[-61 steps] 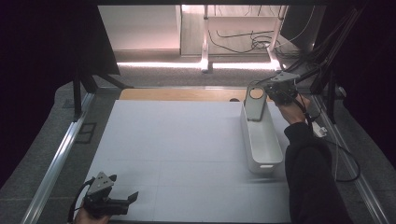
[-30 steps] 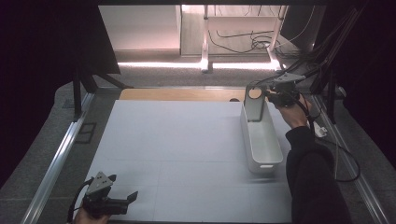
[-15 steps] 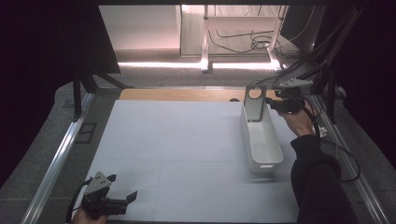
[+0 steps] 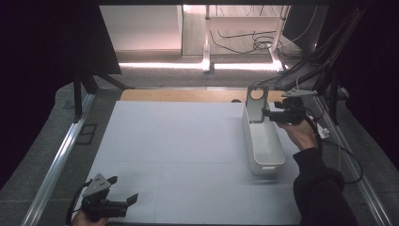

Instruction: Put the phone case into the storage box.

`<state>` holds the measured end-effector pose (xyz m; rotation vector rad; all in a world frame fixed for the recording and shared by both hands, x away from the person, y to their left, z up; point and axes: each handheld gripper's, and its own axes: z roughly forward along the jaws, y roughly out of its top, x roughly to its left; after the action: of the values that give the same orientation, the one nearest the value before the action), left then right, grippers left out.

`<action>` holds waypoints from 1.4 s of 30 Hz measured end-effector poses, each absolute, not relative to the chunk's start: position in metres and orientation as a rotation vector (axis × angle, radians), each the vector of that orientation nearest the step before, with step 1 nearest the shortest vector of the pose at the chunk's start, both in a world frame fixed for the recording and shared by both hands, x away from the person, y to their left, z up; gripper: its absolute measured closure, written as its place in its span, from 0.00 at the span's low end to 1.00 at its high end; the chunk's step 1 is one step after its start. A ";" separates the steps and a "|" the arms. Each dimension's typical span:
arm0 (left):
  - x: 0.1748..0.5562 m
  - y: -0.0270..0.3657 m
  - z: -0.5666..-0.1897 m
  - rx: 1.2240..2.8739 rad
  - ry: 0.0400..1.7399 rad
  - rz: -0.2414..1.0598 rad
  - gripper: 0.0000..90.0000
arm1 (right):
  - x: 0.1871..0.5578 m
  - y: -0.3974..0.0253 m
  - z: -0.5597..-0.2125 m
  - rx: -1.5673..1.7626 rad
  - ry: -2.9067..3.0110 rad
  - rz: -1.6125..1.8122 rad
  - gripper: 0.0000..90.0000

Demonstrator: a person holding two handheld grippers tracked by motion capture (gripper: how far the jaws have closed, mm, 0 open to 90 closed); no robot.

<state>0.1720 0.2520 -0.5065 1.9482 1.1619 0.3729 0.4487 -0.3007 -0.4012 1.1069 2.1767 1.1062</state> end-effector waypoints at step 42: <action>0.171 0.253 -0.506 1.953 1.137 0.365 0.00 | 0.352 -0.284 -0.413 1.156 2.265 1.053 0.00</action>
<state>0.1711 0.2529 -0.5063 1.9530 1.1370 0.3650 0.3522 -0.2836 -0.4132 1.1564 2.2651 1.0526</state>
